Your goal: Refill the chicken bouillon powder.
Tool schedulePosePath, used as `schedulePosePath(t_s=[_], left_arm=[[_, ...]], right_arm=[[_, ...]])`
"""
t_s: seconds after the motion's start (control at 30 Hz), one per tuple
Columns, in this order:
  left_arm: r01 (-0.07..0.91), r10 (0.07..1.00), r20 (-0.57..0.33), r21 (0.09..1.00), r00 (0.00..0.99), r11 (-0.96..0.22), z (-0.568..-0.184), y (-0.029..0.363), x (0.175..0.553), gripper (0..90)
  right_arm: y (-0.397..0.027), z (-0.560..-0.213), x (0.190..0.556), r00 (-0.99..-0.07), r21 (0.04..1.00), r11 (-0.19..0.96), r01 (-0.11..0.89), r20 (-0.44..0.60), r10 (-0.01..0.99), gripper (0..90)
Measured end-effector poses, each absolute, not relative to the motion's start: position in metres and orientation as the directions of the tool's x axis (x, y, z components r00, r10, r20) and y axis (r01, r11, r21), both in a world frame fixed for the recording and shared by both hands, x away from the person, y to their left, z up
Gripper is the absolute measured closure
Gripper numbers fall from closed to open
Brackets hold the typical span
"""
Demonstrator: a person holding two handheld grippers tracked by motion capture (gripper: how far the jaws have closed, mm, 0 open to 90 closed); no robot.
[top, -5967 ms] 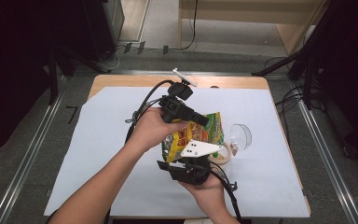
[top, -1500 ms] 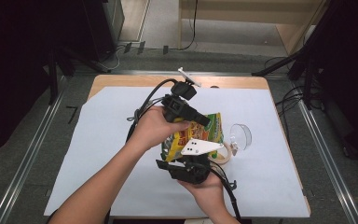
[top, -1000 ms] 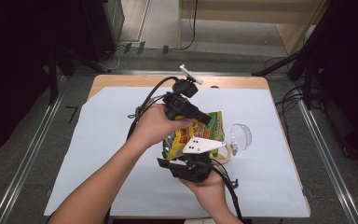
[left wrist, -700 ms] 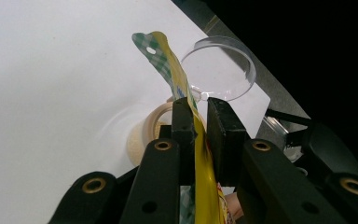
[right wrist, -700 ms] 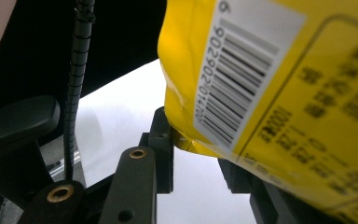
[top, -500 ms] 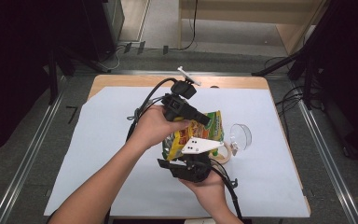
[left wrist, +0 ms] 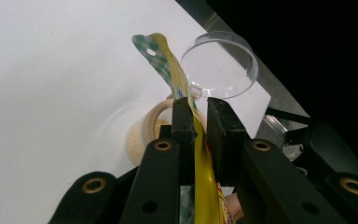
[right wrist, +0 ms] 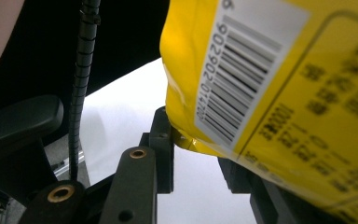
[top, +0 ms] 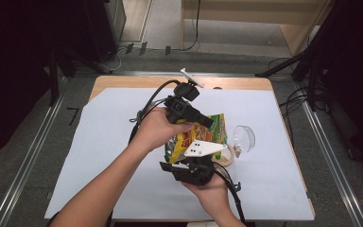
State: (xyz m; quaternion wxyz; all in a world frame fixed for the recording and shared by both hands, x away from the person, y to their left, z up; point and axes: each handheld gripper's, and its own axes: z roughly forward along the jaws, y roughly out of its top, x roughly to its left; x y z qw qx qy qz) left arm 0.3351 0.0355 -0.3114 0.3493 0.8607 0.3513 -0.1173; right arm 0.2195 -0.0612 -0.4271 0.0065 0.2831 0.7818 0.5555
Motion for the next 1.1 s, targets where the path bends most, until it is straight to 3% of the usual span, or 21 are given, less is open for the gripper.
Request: schedulePosePath(t_s=[1.1], left_arm=[[0.677, 0.515, -0.442, 0.533, 0.734, -0.507, -0.3098, 0.037, 0.3325, 81.7]], right_arm=[[-0.0608, -0.4256, 0.2182, -0.845, 0.876, 0.235, 0.422, 0.286, 0.451, 70.8]])
